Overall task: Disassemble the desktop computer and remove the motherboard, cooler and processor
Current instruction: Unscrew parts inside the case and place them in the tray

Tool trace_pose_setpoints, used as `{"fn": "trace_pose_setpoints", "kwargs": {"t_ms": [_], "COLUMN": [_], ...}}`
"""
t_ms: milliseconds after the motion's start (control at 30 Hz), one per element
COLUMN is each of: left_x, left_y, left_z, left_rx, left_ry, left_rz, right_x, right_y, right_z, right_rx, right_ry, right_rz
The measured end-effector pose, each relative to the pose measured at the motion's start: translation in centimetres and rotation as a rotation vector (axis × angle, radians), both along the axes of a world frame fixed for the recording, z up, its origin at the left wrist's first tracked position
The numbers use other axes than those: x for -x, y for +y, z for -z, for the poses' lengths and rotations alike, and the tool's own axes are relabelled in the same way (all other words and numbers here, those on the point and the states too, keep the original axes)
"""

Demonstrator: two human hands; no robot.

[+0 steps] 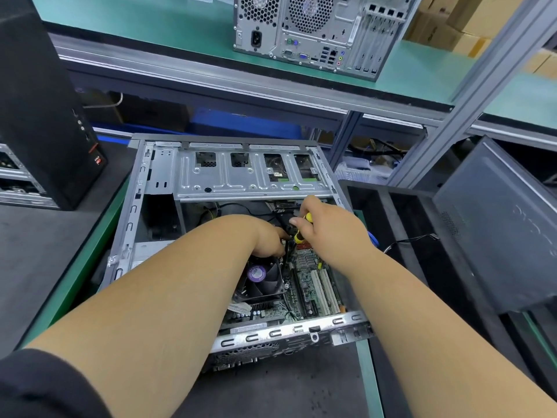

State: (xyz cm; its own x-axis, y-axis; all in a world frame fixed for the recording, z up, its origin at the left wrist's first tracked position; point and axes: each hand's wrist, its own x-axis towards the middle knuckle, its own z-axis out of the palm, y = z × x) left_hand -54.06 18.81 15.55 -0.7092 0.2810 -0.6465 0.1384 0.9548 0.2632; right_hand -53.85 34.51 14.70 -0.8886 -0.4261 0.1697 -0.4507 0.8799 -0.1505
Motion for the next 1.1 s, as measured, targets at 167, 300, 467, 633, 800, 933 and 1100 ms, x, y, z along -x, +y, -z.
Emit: {"fn": "trace_pose_setpoints", "kwargs": {"t_ms": [167, 300, 467, 633, 800, 933, 1100], "left_x": [0.1, 0.1, 0.2, 0.4, 0.5, 0.5, 0.5], "left_y": [0.0, -0.2, -0.1, 0.0, -0.2, -0.3, -0.1], "left_z": [0.0, -0.1, -0.1, 0.0, 0.0, 0.2, 0.1], "left_rx": [-0.006, -0.01, -0.018, 0.003, -0.004, -0.002, 0.01], "left_ry": [-0.006, -0.012, -0.017, -0.009, -0.033, -0.04, -0.02], "left_rz": [-0.006, -0.01, -0.008, 0.018, 0.022, 0.022, 0.038], "right_x": [0.1, 0.1, 0.9, 1.4, 1.2, 1.2, 1.2], "right_y": [0.0, -0.3, -0.4, 0.4, 0.6, 0.1, 0.0], "right_z": [-0.2, -0.1, -0.5, -0.9, -0.6, -0.2, 0.0], "right_rx": [0.056, -0.038, -0.084, -0.09, -0.02, -0.06, -0.067], "right_ry": [-0.045, -0.01, -0.014, -0.06, -0.04, 0.049, 0.072], "right_rz": [0.031, 0.055, -0.015, -0.109, -0.074, -0.014, -0.006]}}
